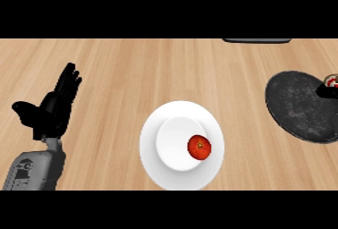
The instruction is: Pick the cupcake from the plate and place it in the pan
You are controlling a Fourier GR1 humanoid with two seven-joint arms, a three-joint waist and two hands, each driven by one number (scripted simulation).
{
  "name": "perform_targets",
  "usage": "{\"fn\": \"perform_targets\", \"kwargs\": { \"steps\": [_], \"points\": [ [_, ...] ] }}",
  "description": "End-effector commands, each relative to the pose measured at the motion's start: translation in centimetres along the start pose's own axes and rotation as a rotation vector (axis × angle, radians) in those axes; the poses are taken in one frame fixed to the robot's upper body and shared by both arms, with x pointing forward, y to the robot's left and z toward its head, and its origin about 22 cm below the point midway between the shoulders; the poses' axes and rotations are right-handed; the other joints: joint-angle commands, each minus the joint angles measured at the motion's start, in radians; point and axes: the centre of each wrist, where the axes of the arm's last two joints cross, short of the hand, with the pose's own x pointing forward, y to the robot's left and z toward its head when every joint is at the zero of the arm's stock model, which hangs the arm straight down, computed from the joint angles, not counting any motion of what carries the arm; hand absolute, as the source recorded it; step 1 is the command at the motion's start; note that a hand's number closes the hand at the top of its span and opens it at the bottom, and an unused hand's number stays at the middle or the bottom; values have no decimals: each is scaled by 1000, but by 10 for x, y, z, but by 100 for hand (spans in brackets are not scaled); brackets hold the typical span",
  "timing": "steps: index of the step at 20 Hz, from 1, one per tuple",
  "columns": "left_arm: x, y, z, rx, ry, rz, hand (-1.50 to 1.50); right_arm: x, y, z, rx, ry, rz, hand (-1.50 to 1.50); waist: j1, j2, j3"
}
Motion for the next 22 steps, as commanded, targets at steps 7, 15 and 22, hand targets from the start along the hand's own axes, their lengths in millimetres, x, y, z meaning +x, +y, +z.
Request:
{"fn": "perform_targets", "kwargs": {
  "steps": [7,15,22],
  "points": [
    [0,-14,1,-11,13,5,0,-38,14,-6,335,173,-285,-150,5,2,4],
    [0,6,-5,5,-3,-16,0,-69,29,6,238,67,-376,-150,6,3,2],
    [-11,4,7,38,18,-16,0,-68,28,20,71,51,-660,-150,-31,-13,-2]
  ]
}}
